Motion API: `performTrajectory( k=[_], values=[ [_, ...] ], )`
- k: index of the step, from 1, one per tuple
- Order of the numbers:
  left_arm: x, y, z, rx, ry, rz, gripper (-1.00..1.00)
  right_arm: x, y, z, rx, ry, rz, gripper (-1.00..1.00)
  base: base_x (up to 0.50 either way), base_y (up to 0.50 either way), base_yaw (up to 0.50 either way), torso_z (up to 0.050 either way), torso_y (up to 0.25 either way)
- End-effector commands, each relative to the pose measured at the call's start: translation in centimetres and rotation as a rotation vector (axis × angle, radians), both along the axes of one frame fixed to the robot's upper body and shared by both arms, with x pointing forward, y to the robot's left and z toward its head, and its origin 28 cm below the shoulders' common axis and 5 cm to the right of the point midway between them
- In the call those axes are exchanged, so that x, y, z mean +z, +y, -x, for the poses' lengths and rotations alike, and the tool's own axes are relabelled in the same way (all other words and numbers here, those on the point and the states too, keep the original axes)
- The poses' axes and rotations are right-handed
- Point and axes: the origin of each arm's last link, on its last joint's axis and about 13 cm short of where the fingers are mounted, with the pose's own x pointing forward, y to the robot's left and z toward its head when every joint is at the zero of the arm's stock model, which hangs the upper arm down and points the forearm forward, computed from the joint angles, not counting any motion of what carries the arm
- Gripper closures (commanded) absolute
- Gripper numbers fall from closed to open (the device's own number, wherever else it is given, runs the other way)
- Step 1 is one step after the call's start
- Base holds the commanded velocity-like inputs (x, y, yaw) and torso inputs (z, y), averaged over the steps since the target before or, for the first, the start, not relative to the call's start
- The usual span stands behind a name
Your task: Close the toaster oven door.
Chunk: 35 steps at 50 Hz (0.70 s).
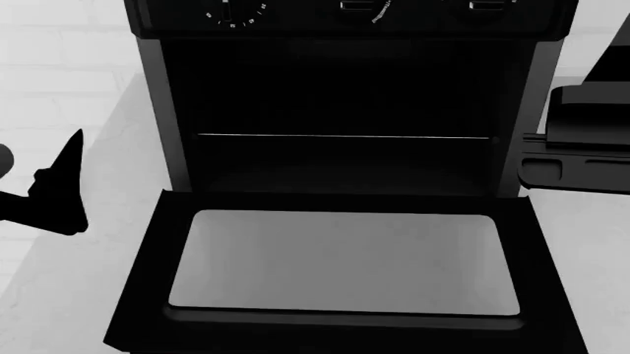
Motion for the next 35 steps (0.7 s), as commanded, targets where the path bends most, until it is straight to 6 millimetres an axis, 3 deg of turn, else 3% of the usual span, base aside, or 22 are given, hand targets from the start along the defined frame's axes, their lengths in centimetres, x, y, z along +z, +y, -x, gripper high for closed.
performTrajectory(
  k=[1,6,18,26,35],
  values=[
    [0.6,2.9,-0.2,-0.050,-0.168,-0.305,-1.00,0.2,0.1,0.2,0.003,-0.006,0.004,-1.00,0.00,0.00,0.00,0.000,0.000],
    [0.0,4.4,-0.1,-0.092,-0.236,-0.536,-1.00,0.3,0.1,0.2,0.003,-0.007,0.007,-1.00,0.00,0.00,0.00,0.000,0.000],
    [-0.9,6.2,0.2,-0.216,-0.317,-0.893,-1.00,0.0,0.0,0.3,-0.003,-0.008,0.003,-1.00,0.00,0.00,0.00,0.000,0.000],
    [-1.5,6.9,0.8,-0.293,-0.324,-1.050,-1.00,0.0,0.0,0.4,-0.004,-0.008,0.002,-1.00,0.00,0.00,0.00,0.000,0.000],
    [-2.1,7.1,1.1,-0.364,-0.362,-1.115,-1.00,0.0,0.0,0.5,-0.006,-0.010,0.003,-1.00,0.00,0.00,0.00,0.000,0.000]
  ],
)
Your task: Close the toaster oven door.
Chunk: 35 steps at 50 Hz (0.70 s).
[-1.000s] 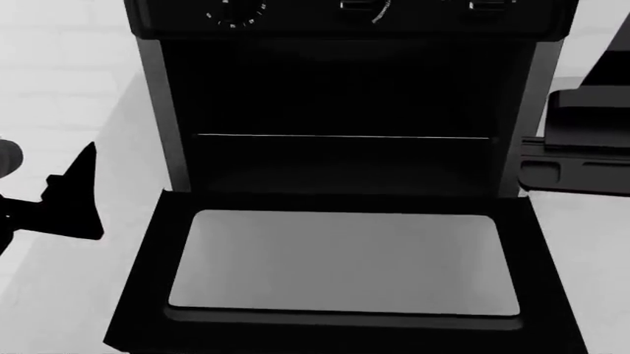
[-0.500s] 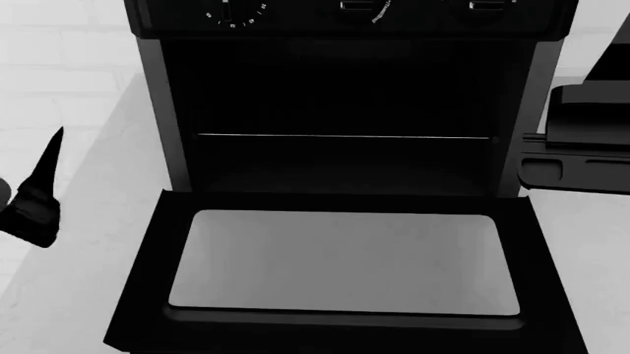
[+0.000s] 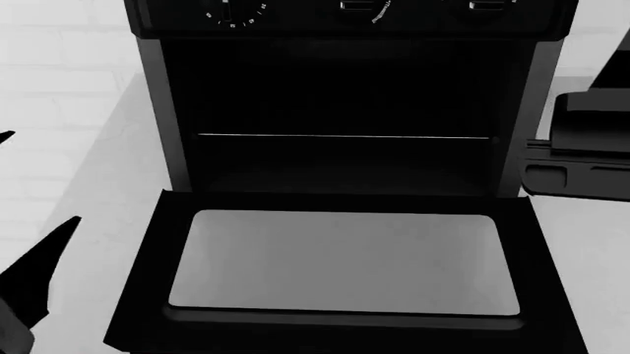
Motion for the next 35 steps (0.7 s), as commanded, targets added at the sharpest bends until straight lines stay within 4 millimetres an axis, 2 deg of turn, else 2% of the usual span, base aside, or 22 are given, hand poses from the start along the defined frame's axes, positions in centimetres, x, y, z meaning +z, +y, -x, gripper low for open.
performTrajectory(
  k=[1,6,24,35],
  values=[
    [-1.1,0.6,0.6,-0.097,-0.002,-0.173,-1.00,0.0,0.0,0.1,-0.001,-0.003,0.002,-1.00,0.00,0.00,0.00,0.000,0.000],
    [-2.2,0.4,0.8,-0.136,0.028,-0.237,-1.00,0.0,0.0,0.2,-0.004,-0.003,0.001,-1.00,0.00,0.00,0.00,0.000,0.000],
    [-4.8,0.3,0.9,-0.170,0.075,-0.295,-1.00,0.1,0.1,0.1,-0.002,-0.003,-0.002,-1.00,0.00,0.00,0.00,0.000,0.000],
    [-5.7,0.2,0.7,-0.175,0.084,-0.297,-1.00,0.0,0.1,0.2,-0.006,-0.002,-0.002,-1.00,0.00,0.00,0.00,0.000,0.000]
  ],
)
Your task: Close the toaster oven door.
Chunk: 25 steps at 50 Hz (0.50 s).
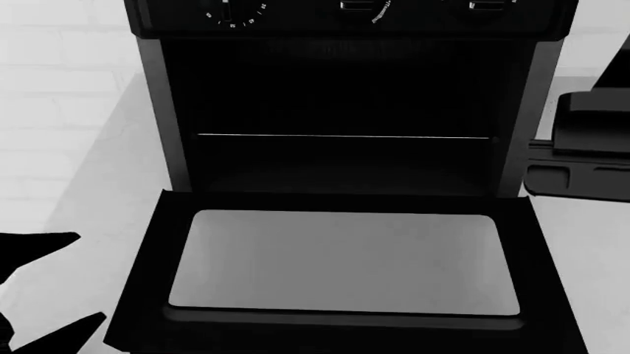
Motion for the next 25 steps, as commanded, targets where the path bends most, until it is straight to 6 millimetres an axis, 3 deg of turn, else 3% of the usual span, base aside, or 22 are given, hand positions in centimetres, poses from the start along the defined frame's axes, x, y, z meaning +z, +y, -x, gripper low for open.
performTrajectory(
  k=[1,25],
  values=[
    [-1.1,-0.2,-0.2,-0.013,0.017,-0.019,-1.00,-0.1,0.0,0.1,-0.001,0.001,-0.001,-1.00,0.00,0.00,0.00,0.000,0.000],
    [-0.5,-1.5,-3.0,-0.065,-0.004,-0.051,-1.00,-0.1,-0.2,0.1,-0.010,-0.001,-0.006,-1.00,0.00,0.00,0.00,0.000,0.000]
  ],
)
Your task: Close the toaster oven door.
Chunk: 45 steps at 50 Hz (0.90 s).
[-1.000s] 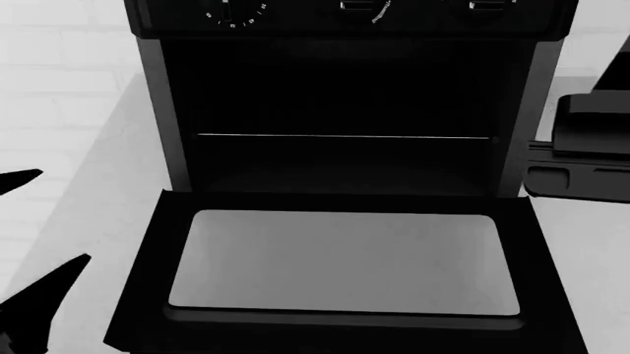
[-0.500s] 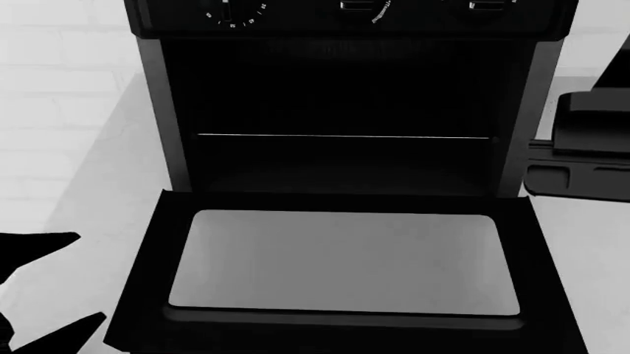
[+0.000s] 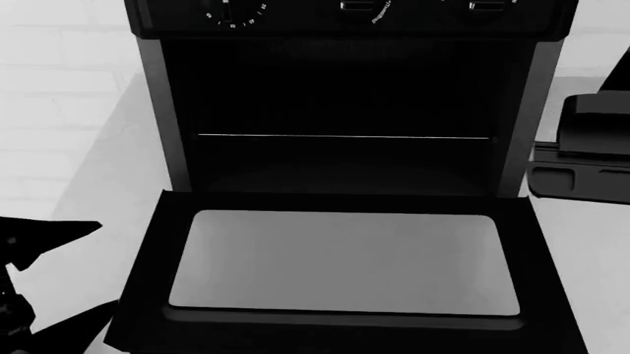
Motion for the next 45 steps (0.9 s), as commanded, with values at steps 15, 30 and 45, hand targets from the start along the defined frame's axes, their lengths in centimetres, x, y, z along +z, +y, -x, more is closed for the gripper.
performTrajectory(
  k=[15,30,45],
  values=[
    [-0.5,-1.6,-2.3,-0.071,0.006,-0.065,-1.00,0.0,-0.1,0.2,-0.008,-0.003,-0.002,-1.00,0.00,0.00,0.00,0.000,0.000],
    [-0.4,-2.6,-3.4,-0.114,-0.001,-0.080,-1.00,0.1,-0.2,0.3,-0.013,-0.004,-0.003,-1.00,0.00,0.00,0.00,0.000,0.000],
    [0.0,-4.1,-4.8,-0.181,-0.033,-0.058,-1.00,0.2,-0.2,0.5,-0.019,-0.007,0.000,-1.00,0.00,0.00,0.00,0.000,0.000]
  ],
)
